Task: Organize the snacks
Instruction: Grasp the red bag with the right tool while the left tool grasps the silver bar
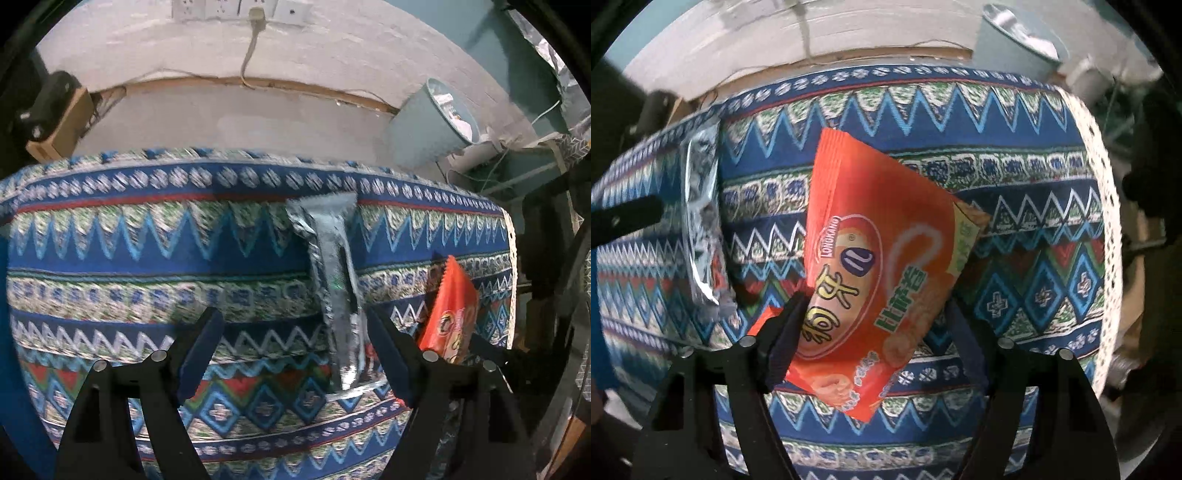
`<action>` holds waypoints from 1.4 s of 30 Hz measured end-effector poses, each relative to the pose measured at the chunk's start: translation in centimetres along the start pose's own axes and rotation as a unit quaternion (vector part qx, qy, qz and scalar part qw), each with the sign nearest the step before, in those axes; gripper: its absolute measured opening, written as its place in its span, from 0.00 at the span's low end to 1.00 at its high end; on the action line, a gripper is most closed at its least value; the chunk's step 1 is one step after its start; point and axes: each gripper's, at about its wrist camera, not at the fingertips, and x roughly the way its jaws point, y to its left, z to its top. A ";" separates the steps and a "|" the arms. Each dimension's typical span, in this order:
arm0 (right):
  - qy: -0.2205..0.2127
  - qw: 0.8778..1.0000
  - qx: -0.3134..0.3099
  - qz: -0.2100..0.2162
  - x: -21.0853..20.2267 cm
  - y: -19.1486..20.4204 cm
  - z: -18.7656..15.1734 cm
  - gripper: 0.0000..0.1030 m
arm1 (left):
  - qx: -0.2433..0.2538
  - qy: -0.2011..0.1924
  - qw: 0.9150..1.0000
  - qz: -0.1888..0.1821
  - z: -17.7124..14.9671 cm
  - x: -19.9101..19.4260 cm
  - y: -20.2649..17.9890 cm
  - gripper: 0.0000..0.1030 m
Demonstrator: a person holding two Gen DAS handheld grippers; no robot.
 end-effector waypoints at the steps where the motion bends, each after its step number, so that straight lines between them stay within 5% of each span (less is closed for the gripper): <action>1: 0.001 1.000 -0.011 -0.008 0.0 0.4 -0.2 0.72 | 0.001 0.001 1.000 -0.002 0.0 0.2 -0.4 0.79; 14: -0.004 1.000 0.006 0.025 -0.1 -0.7 -4.1 0.73 | 0.074 0.002 0.997 0.031 -1.6 2.7 -3.3 0.84; 19: -0.006 0.998 0.033 0.049 0.1 -1.7 -3.0 0.76 | 0.103 -0.004 0.994 0.041 -2.4 2.3 -2.6 0.50; 24: -0.006 0.998 0.042 0.039 0.2 -1.3 -2.2 0.78 | 0.103 0.005 0.993 0.051 -3.0 1.9 -1.1 0.37; 29: -0.006 1.000 0.028 0.012 0.7 1.1 -1.0 0.78 | 0.099 0.003 0.994 0.055 -3.2 1.6 0.0 0.42; 31: -0.007 1.000 0.028 0.002 0.9 1.7 -0.7 0.79 | 0.098 0.001 0.994 0.055 -2.9 1.6 0.0 0.65; 32: -0.008 1.000 0.026 -0.004 1.0 2.1 -0.6 0.79 | 0.100 -0.005 0.993 0.060 -2.9 1.6 -0.1 0.68; 39: -0.027 0.999 -0.024 -0.031 1.9 5.6 -0.6 0.77 | 0.118 -0.021 0.991 0.058 -1.3 2.4 -1.5 0.70; 41: -0.032 0.998 -0.036 -0.029 1.7 6.4 -0.9 0.69 | 0.127 -0.025 0.990 0.056 -1.4 2.5 -1.8 0.58; 42: -0.033 0.998 -0.042 -0.028 1.6 6.6 -1.1 0.64 | 0.134 -0.028 0.989 0.061 -1.5 2.4 -2.0 0.43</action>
